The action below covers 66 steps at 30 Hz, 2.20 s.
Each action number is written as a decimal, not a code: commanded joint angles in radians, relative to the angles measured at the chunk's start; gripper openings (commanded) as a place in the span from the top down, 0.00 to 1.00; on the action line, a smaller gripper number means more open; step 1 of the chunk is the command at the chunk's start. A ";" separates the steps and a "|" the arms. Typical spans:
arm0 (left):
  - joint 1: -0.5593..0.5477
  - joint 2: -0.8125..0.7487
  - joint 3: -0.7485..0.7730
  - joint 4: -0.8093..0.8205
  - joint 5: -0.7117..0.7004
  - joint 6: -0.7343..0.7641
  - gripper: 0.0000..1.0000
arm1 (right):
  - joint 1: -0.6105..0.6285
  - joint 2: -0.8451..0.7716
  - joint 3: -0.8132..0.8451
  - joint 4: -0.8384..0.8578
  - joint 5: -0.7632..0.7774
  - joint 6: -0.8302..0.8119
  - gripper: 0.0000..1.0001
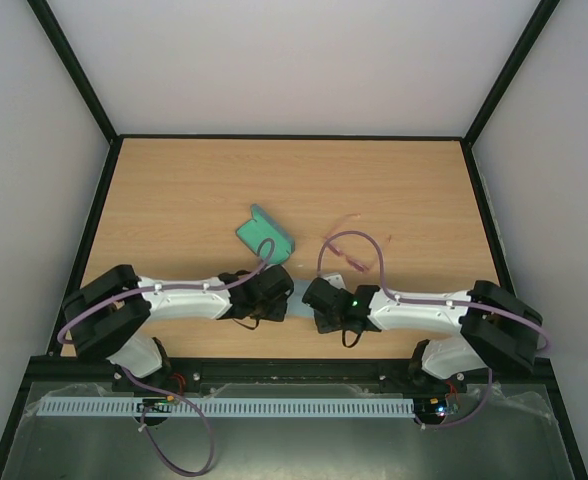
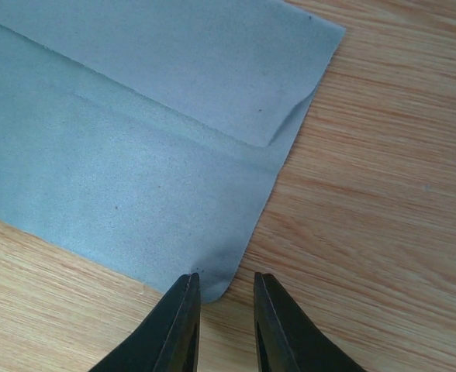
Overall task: Organize the sunglasses
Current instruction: Adjust the glasses cleaning cloth at the center of the board, then fold the glasses cleaning cloth at the center of the board.
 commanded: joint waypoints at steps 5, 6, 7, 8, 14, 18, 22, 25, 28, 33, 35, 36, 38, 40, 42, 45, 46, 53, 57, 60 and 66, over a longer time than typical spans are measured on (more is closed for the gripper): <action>-0.006 0.040 0.012 -0.011 -0.006 0.007 0.86 | 0.005 0.035 0.022 -0.001 -0.004 -0.005 0.80; -0.006 0.039 0.012 -0.012 -0.005 0.007 0.87 | 0.005 0.037 0.021 0.001 -0.005 -0.004 0.80; -0.006 0.039 0.011 -0.013 -0.005 0.007 0.89 | 0.005 0.039 0.020 0.003 -0.006 -0.004 0.80; -0.007 0.038 0.010 -0.015 -0.005 0.007 0.90 | 0.005 0.041 0.020 0.003 -0.005 -0.004 0.80; -0.007 0.026 0.007 -0.024 -0.006 0.002 0.93 | 0.005 0.048 0.020 0.008 -0.009 -0.001 0.95; -0.006 0.016 0.012 -0.031 -0.006 0.000 0.93 | 0.005 0.038 0.026 0.007 -0.010 0.000 0.99; -0.006 0.008 0.026 -0.045 -0.010 0.001 0.93 | 0.005 0.023 0.038 -0.004 -0.006 0.000 0.99; -0.007 0.004 0.040 -0.057 -0.015 0.003 0.93 | 0.005 0.019 0.049 -0.015 0.000 -0.003 0.99; -0.006 0.002 0.057 -0.069 -0.020 0.004 0.93 | 0.005 0.011 0.055 -0.021 0.006 -0.003 0.99; -0.005 0.003 0.075 -0.078 -0.023 0.005 0.92 | 0.005 0.006 0.060 -0.028 0.012 -0.004 0.99; -0.004 0.005 0.084 -0.082 -0.024 0.007 0.92 | 0.005 0.005 0.060 -0.030 0.015 -0.004 0.99; -0.004 0.007 0.089 -0.084 -0.025 0.008 0.92 | 0.005 0.005 0.062 -0.032 0.017 -0.003 0.99; -0.001 0.007 0.096 -0.089 -0.027 0.010 0.92 | 0.005 0.004 0.065 -0.036 0.022 -0.004 0.99; 0.004 0.007 0.101 -0.093 -0.028 0.011 0.91 | 0.005 0.004 0.066 -0.041 0.027 -0.004 0.99; 0.007 0.007 0.106 -0.096 -0.027 0.014 0.91 | 0.005 0.004 0.069 -0.044 0.031 -0.006 0.99; 0.016 0.010 0.113 -0.100 -0.026 0.019 0.91 | 0.003 0.005 0.074 -0.047 0.035 -0.008 0.99; 0.019 0.010 0.114 -0.099 -0.026 0.020 0.91 | 0.001 0.006 0.076 -0.047 0.036 -0.011 0.99; 0.045 0.018 0.128 -0.099 -0.017 0.033 0.90 | -0.030 0.015 0.092 -0.049 0.039 -0.038 0.99; 0.057 0.022 0.143 -0.105 -0.016 0.045 0.90 | -0.053 0.010 0.103 -0.049 0.036 -0.059 0.98; 0.068 0.029 0.153 -0.108 -0.019 0.052 0.90 | -0.073 0.010 0.114 -0.054 0.034 -0.076 0.99; 0.090 0.052 0.187 -0.111 -0.014 0.077 0.89 | -0.110 0.022 0.132 -0.054 0.027 -0.104 0.99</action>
